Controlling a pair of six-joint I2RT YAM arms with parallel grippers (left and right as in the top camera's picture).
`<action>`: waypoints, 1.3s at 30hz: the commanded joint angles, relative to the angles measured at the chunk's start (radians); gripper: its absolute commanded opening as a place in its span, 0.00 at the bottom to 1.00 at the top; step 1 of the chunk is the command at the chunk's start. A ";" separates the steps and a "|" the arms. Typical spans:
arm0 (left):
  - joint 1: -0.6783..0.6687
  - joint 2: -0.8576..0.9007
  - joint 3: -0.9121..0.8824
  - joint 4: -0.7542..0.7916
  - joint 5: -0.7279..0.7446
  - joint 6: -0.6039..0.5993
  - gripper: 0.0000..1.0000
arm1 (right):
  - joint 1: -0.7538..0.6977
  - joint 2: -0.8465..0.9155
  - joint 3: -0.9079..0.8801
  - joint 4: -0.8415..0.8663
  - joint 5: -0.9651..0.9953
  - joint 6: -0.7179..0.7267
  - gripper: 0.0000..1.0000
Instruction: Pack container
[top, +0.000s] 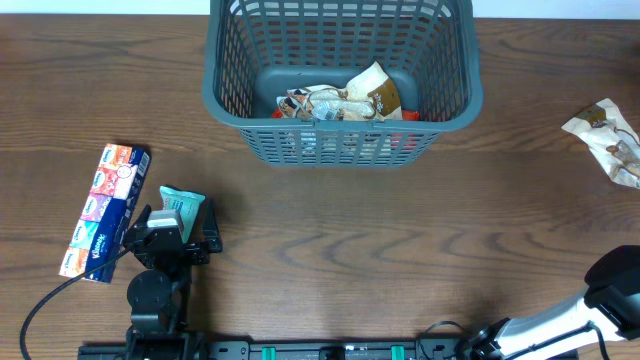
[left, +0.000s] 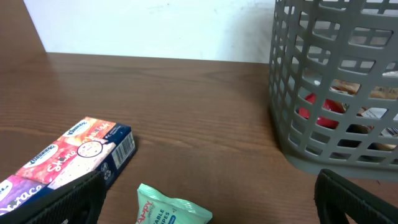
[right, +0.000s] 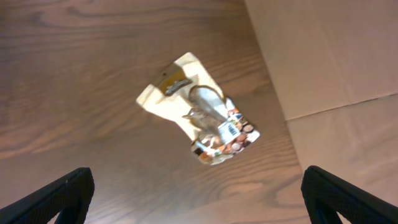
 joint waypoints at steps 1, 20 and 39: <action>-0.004 0.001 -0.016 -0.008 -0.002 -0.005 0.99 | -0.006 0.039 -0.011 0.014 0.021 -0.045 0.99; -0.004 0.001 -0.016 0.023 -0.002 -0.005 0.99 | 0.116 0.398 -0.015 -0.030 0.090 -0.182 0.95; -0.004 0.001 -0.016 0.023 -0.002 -0.005 0.99 | 0.053 0.462 -0.015 -0.022 0.223 -0.200 0.99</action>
